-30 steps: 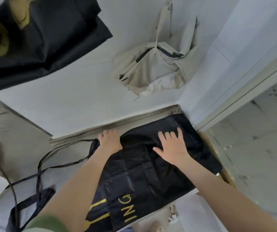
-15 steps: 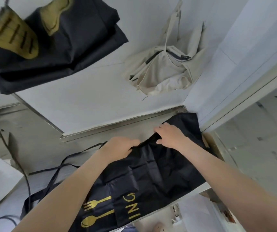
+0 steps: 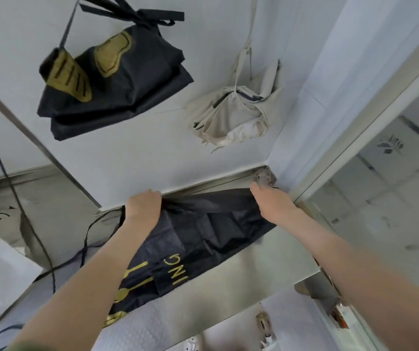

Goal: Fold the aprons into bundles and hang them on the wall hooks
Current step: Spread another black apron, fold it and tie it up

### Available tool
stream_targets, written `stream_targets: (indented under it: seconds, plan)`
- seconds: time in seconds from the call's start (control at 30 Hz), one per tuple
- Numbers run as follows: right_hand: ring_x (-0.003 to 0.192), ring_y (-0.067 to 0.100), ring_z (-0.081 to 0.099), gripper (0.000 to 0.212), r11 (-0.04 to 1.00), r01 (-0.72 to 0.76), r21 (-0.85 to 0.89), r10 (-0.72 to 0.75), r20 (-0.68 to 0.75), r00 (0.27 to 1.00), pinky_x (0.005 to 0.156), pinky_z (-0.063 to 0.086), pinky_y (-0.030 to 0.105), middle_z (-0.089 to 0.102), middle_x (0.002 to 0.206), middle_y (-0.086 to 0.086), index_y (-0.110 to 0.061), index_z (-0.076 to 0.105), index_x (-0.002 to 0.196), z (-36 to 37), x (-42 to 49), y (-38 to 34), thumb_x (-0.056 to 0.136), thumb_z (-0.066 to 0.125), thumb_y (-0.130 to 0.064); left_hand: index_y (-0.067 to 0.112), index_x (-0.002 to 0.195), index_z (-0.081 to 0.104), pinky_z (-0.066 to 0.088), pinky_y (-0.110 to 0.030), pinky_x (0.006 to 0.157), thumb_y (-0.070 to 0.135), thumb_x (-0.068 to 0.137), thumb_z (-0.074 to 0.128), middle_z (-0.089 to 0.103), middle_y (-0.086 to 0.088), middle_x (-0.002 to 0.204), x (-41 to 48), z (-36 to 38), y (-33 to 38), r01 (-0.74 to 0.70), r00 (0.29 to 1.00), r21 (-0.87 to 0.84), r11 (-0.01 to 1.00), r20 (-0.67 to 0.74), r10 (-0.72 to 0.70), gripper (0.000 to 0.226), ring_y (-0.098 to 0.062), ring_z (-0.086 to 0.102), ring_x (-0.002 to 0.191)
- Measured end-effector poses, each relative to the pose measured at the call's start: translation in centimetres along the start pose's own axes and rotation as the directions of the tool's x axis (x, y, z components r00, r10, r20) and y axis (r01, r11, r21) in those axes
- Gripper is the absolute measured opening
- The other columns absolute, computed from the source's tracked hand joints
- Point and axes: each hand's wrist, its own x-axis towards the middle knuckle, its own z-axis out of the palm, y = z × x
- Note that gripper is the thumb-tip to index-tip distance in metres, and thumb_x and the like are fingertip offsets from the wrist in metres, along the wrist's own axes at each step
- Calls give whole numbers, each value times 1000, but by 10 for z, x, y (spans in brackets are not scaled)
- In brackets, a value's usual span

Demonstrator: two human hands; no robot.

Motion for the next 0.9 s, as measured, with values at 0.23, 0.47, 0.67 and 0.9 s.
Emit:
stream_targets:
  seconds: [0.23, 0.47, 0.67, 0.9]
  plan:
    - [123, 26, 40, 70, 959, 45, -278, -31, 57, 998, 95, 37, 33, 43, 136, 9, -16, 11, 153, 38, -24, 11, 93, 43, -2, 12, 130, 36, 45, -34, 66, 8, 91, 52, 38, -9, 127, -47, -3, 25, -125, 991, -58, 990, -55, 122, 42, -26, 57, 103]
    - [95, 26, 51, 82, 969, -249, -3, 248, 100, 964, 69, 40, 30, 35, 139, 12, -29, -6, 153, 70, -37, 9, 94, 42, 0, 10, 139, 31, 45, -36, 79, 20, 97, 42, 47, -9, 128, -89, 60, 59, -392, 895, -84, 916, 198, 401, 44, -26, 55, 110]
    - [103, 37, 58, 86, 875, -161, 457, 173, 17, 985, 74, 48, 33, -3, 161, 10, -43, -4, 150, 88, -33, 6, 92, 31, 10, 12, 131, 36, 39, -35, 90, 33, 94, 48, 43, -7, 128, -91, 85, 78, -359, 923, -96, 928, 112, 368, 45, -26, 45, 116]
    - [139, 44, 18, 78, 989, -139, 54, 140, -22, 990, 117, 14, 45, -13, 161, 3, -35, -4, 152, 113, -30, 20, 96, 39, -2, 12, 134, 32, 40, -34, 91, 24, 96, 50, 40, -9, 130, -81, 103, 81, -268, 945, -48, 962, 178, 273, 44, -26, 42, 119]
